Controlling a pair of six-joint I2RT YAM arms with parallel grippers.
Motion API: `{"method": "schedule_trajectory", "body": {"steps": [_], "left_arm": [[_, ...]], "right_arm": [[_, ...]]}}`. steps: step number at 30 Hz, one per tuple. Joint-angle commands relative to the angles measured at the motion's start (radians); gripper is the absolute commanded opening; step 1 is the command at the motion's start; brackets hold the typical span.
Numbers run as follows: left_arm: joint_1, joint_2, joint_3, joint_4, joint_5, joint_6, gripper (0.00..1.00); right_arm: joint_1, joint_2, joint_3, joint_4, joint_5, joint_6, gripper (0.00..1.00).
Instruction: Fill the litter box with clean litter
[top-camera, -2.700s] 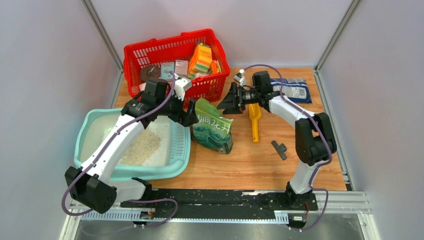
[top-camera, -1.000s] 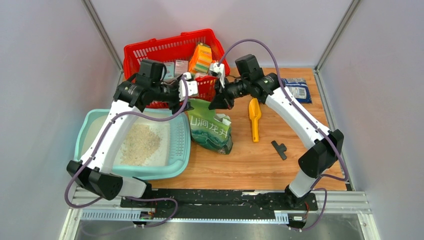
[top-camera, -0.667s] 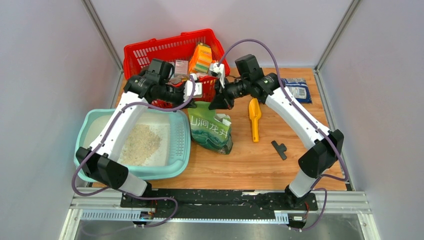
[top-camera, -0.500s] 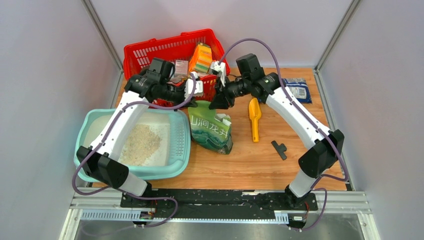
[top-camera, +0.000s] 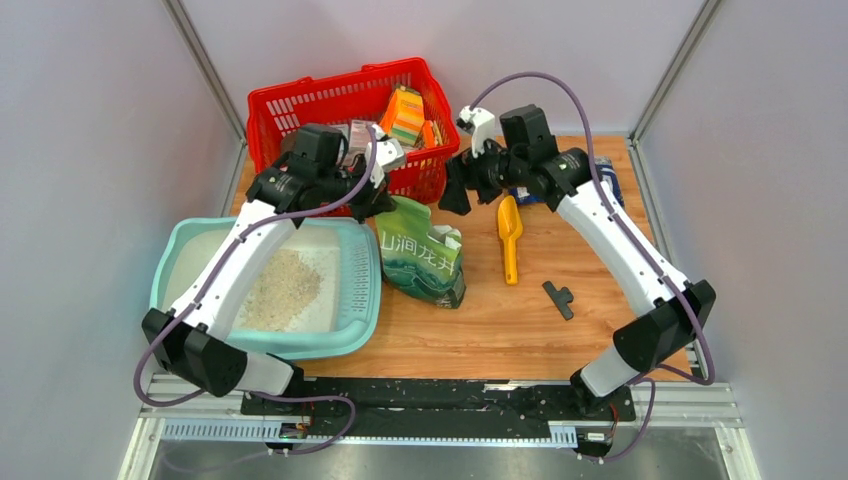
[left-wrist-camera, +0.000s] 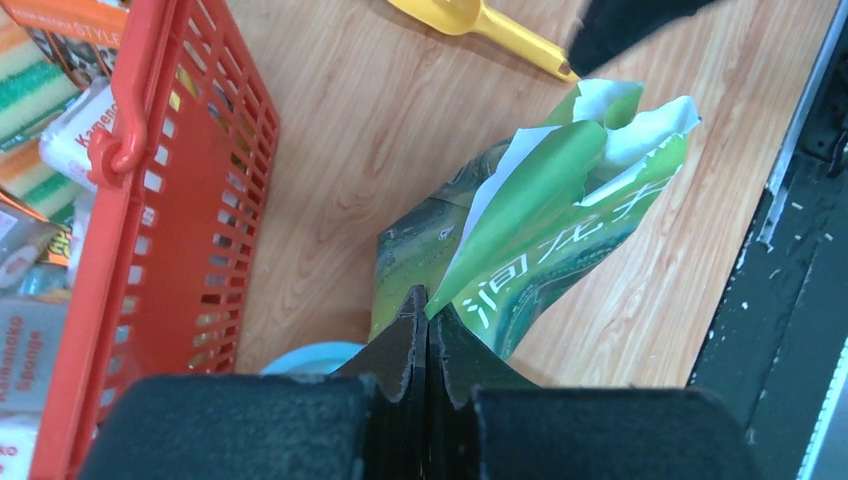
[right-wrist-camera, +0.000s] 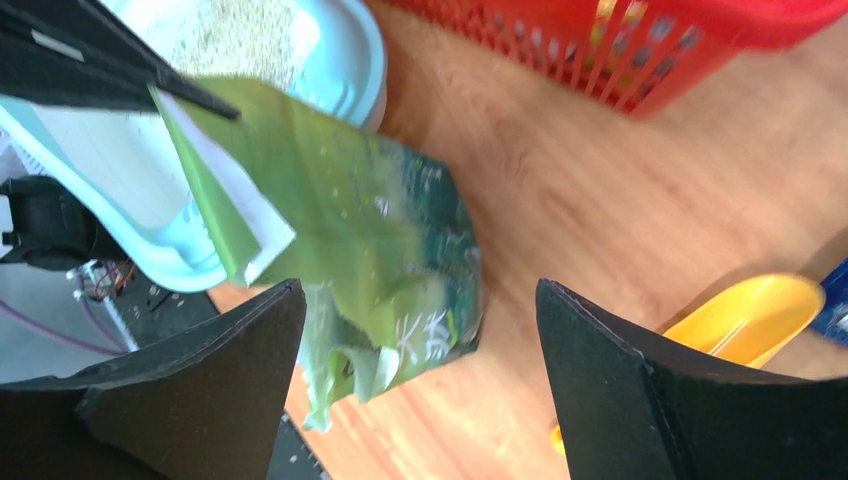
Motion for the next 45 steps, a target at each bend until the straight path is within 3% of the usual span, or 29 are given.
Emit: {"method": "schedule_trajectory", "body": {"steps": [1,16,22,29,34,38,45], "left_arm": [[0.003,-0.131,-0.018,0.226,0.044,-0.137,0.0],[0.003,-0.187,-0.09,0.282,-0.006,-0.22,0.0],[0.003,-0.194,-0.084,0.312,-0.008,-0.28,0.0],[0.003,-0.198,-0.015,0.352,-0.087,-0.392,0.0],[0.004,-0.199,0.023,0.398,-0.123,-0.466,0.0],[0.004,-0.204,0.045,0.442,-0.124,-0.529,0.0],[0.004,-0.222,-0.003,0.499,-0.095,-0.628,0.0]], "right_arm": [[0.021,-0.06,-0.079,-0.092,0.07,0.104,0.88],[0.134,-0.051,-0.13,-0.161,0.157,0.116,0.9],[0.139,-0.011,-0.155,-0.17,0.304,0.202,0.94],[0.139,0.06,-0.005,-0.199,0.393,0.217,0.93],[0.129,0.104,0.075,-0.213,0.442,0.143,0.9],[0.08,0.107,0.045,-0.211,0.514,0.076,0.9],[0.033,0.086,0.02,-0.234,0.471,0.023,0.88]]}}
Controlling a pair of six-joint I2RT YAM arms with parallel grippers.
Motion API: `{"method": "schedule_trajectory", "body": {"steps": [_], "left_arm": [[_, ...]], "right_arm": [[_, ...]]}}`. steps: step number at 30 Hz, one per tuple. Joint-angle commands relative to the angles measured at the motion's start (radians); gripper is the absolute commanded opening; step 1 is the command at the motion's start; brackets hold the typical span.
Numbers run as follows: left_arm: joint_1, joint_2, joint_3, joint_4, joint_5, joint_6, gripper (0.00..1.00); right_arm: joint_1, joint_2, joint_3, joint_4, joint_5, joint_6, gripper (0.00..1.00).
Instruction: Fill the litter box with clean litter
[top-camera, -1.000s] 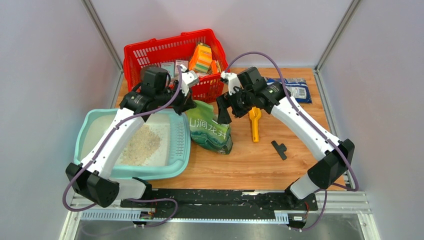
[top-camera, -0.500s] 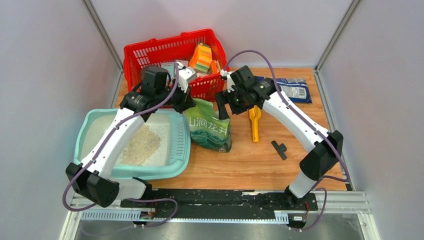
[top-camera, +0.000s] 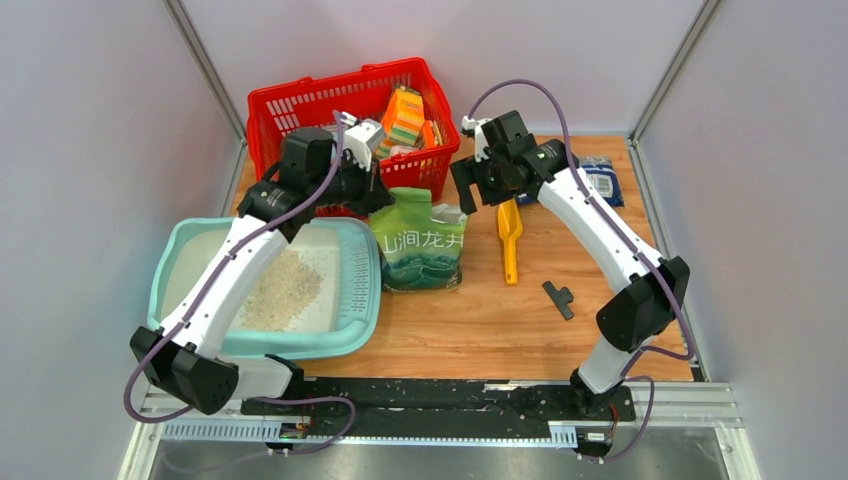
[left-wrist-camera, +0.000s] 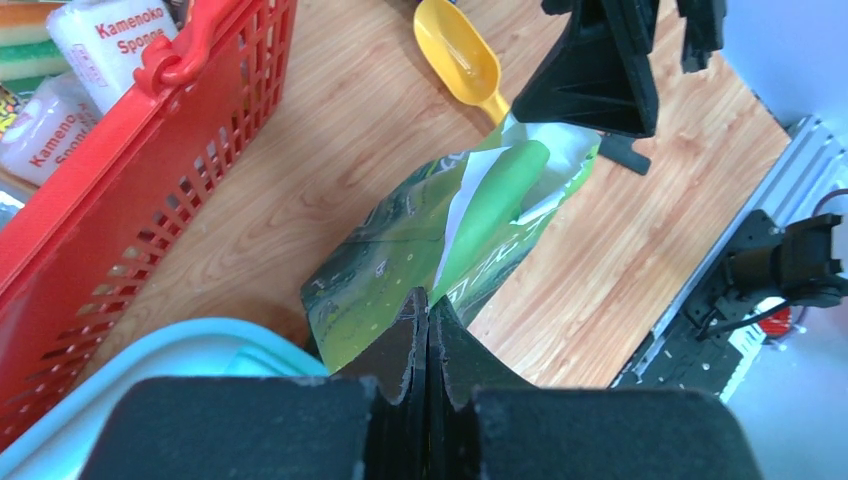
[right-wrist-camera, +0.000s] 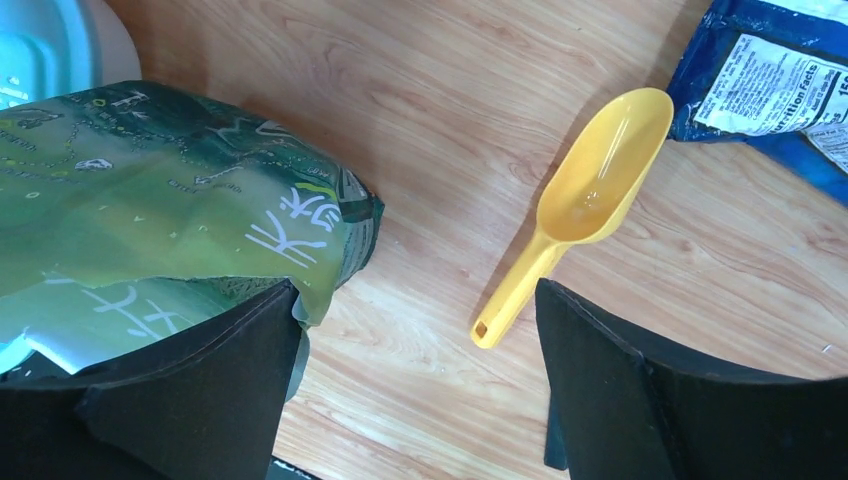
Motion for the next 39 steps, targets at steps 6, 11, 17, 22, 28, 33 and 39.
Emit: {"method": "schedule_trajectory", "body": {"steps": [6,11,17,22,28,33,39], "left_arm": [[0.007,-0.15,0.0,0.376,0.124,-0.159,0.0],[0.007,-0.172,-0.057,0.389,0.132,-0.169,0.0],[0.007,-0.195,-0.068,0.373,0.118,-0.145,0.0],[0.007,-0.207,-0.085,0.368,0.111,-0.13,0.0],[0.007,-0.193,-0.072,0.363,0.111,-0.097,0.0],[0.008,-0.149,-0.008,0.369,0.094,-0.027,0.0],[0.01,-0.029,0.185,0.389,0.141,0.039,0.0]], "right_arm": [[0.064,-0.048,-0.003,-0.003,-0.078,-0.069,0.9],[0.123,-0.019,-0.004,-0.009,-0.079,-0.059,0.91],[0.127,-0.043,-0.127,-0.026,-0.016,0.057,0.77],[0.129,-0.075,-0.143,-0.007,0.061,0.051,0.64],[0.12,-0.079,-0.081,0.017,0.116,0.011,0.38],[0.089,-0.082,-0.049,-0.003,0.092,0.001,0.0],[0.018,-0.066,0.012,0.038,0.09,0.002,0.0]]}}
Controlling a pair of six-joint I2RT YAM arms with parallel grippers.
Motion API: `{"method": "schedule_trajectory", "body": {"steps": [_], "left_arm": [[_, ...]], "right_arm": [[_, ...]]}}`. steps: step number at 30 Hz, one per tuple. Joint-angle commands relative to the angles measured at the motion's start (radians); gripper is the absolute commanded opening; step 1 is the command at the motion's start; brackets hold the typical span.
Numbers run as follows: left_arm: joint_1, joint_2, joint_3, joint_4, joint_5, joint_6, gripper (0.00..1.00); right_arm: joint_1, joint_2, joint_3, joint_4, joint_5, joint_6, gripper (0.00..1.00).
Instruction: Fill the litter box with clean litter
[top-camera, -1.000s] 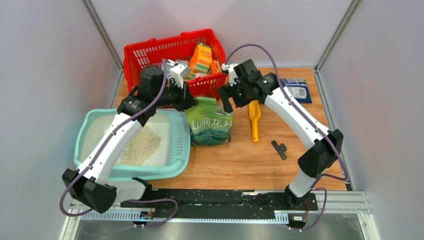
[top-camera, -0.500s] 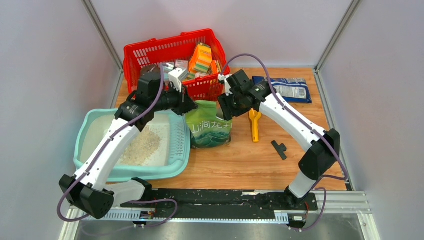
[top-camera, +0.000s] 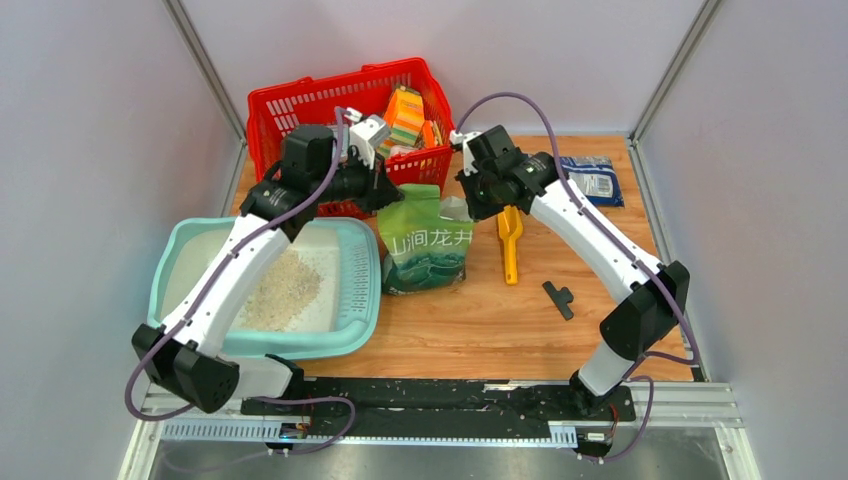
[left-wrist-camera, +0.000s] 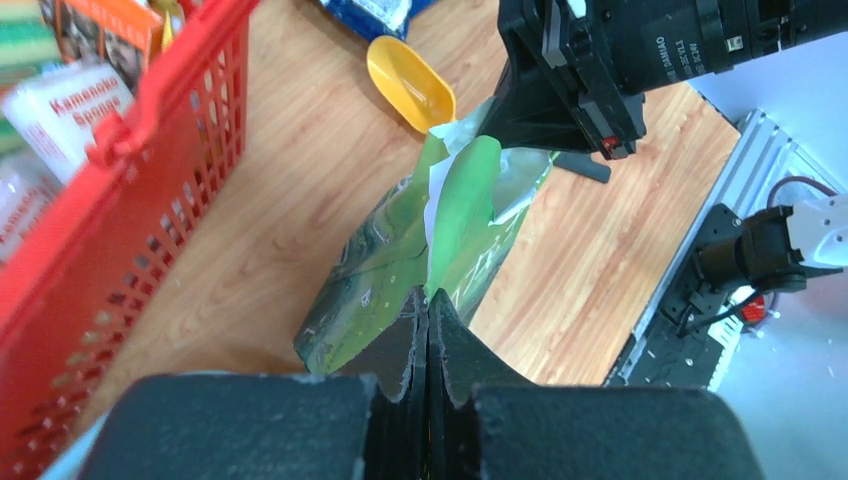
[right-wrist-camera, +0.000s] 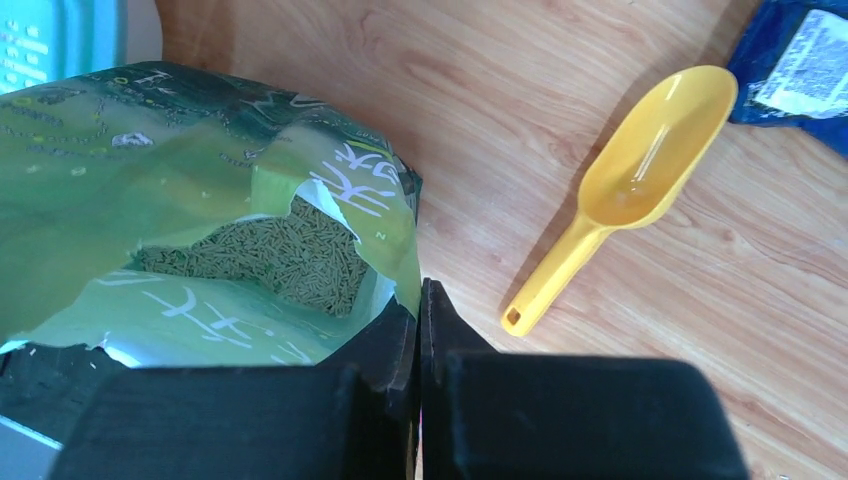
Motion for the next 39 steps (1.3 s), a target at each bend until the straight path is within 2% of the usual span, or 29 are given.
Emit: {"method": "schedule_trajectory", "body": {"steps": [1,8,11,15,16,17,20,21,22,24,25,28,33,39], "left_arm": [[0.016,0.032,0.251,0.305,0.053,0.05,0.0],[0.016,0.108,0.328,0.339,0.104,0.04,0.0],[0.016,0.111,0.288,0.32,0.104,0.064,0.0],[0.016,0.099,0.134,0.312,0.126,0.136,0.02],[0.016,0.092,0.114,0.317,0.136,0.135,0.06],[0.013,0.089,0.098,0.32,0.145,0.127,0.17],[0.009,0.077,0.066,0.329,0.156,0.11,0.39],[0.004,0.073,0.054,0.322,0.148,0.115,0.41],[0.004,0.066,0.051,0.32,0.143,0.119,0.43],[0.004,0.066,0.047,0.303,0.134,0.136,0.48],[0.004,0.066,0.046,0.299,0.133,0.142,0.49],[0.004,0.069,0.047,0.289,0.128,0.158,0.52],[0.004,0.085,0.052,0.285,0.125,0.164,0.52],[0.004,0.074,0.044,0.286,0.113,0.162,0.52]], "right_arm": [[-0.074,-0.019,0.11,0.012,0.047,-0.033,0.0],[-0.138,0.04,0.181,0.034,0.01,-0.036,0.0],[-0.14,0.046,0.132,0.057,-0.01,-0.042,0.0],[-0.144,0.06,0.063,0.083,-0.065,-0.043,0.0],[-0.143,0.064,0.061,0.083,-0.073,-0.045,0.0],[-0.144,0.067,0.06,0.083,-0.081,-0.045,0.0],[-0.144,0.073,0.067,0.086,-0.091,-0.042,0.02],[-0.144,0.075,0.072,0.088,-0.09,-0.043,0.06],[-0.144,0.076,0.074,0.088,-0.09,-0.045,0.24],[-0.144,0.083,0.084,0.091,-0.096,-0.045,0.39],[-0.144,0.086,0.089,0.091,-0.107,-0.045,0.54],[-0.143,0.102,0.121,0.086,-0.154,-0.054,0.66],[-0.126,0.148,0.147,0.053,-0.154,-0.059,0.72],[-0.097,0.19,0.126,0.011,-0.033,-0.005,0.75]]}}
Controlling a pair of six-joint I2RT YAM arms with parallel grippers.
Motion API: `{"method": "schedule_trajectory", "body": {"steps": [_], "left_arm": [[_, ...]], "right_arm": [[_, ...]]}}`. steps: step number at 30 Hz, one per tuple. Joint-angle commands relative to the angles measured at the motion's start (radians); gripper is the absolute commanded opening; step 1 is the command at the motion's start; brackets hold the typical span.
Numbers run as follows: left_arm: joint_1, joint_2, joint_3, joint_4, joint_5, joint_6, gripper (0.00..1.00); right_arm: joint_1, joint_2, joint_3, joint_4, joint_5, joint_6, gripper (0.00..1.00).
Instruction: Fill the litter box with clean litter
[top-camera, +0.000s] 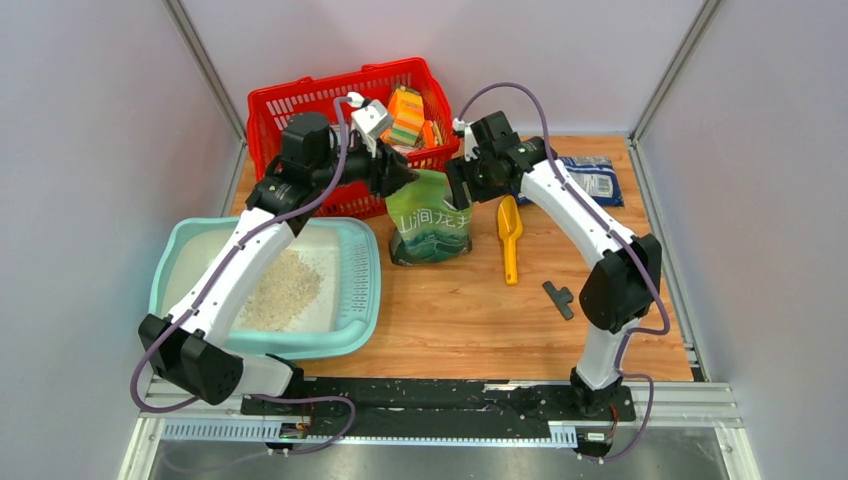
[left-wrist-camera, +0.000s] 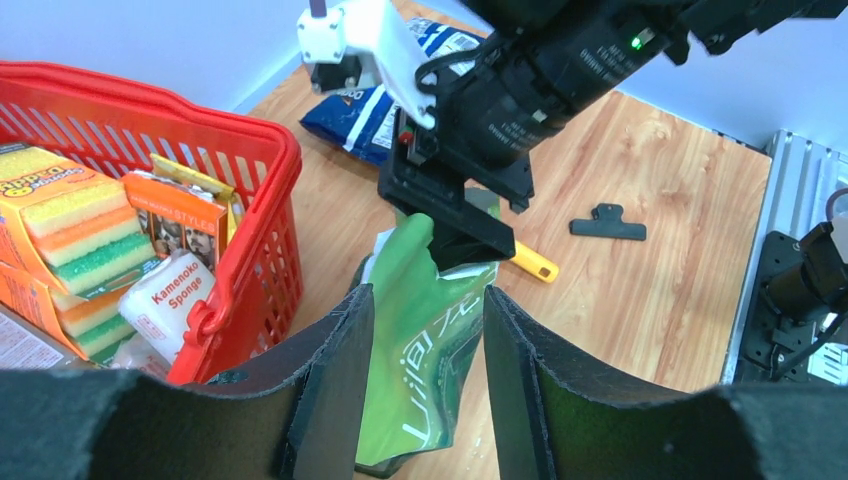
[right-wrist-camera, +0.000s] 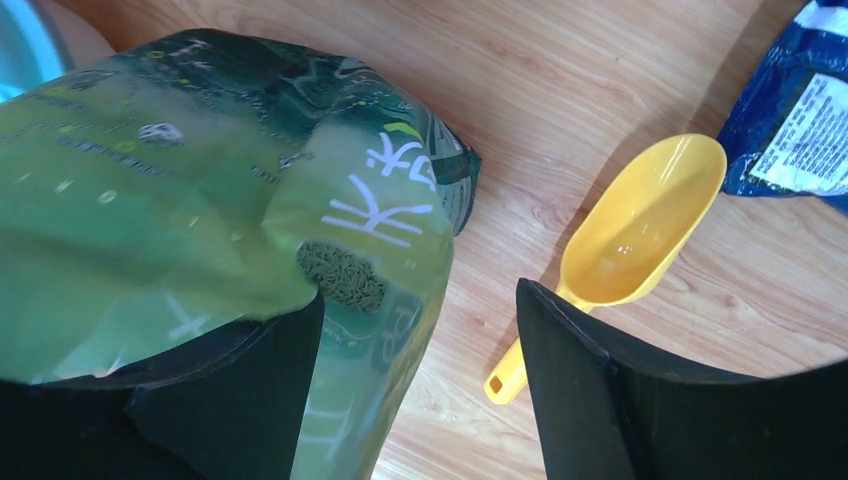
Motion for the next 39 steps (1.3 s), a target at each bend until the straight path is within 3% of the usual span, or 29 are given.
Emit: {"method": "schedule_trajectory", "body": {"steps": [1,11,22,26,27,29,34,39], "left_arm": [[-0.003,-0.008,0.005,0.022,-0.001,0.026,0.52],[-0.003,-0.028,-0.006,-0.011,0.005,0.044,0.52],[-0.003,-0.054,-0.015,-0.07,0.022,0.033,0.53],[-0.003,-0.086,-0.035,-0.106,0.006,0.062,0.54],[-0.003,-0.101,-0.038,-0.114,0.002,0.069,0.54],[-0.003,-0.112,-0.041,-0.149,-0.007,0.082,0.55],[-0.003,-0.157,-0.028,-0.228,-0.049,0.119,0.56],[-0.003,-0.2,-0.008,-0.318,-0.08,0.19,0.56]], "right_arm": [[0.02,0.026,0.008,-0.049,0.135,0.044,0.74],[-0.089,-0.051,0.029,-0.045,0.222,-0.016,0.68],[-0.09,-0.18,0.131,0.018,0.021,-0.033,0.75],[-0.109,-0.226,0.051,0.041,0.077,-0.038,0.77],[-0.118,-0.235,-0.018,0.041,0.081,-0.08,0.83],[-0.162,-0.241,-0.09,0.049,0.093,-0.093,0.85],[-0.358,-0.179,-0.267,0.047,-0.011,0.011,0.81],[-0.382,-0.065,-0.271,0.115,-0.077,-0.002,0.77]]}}
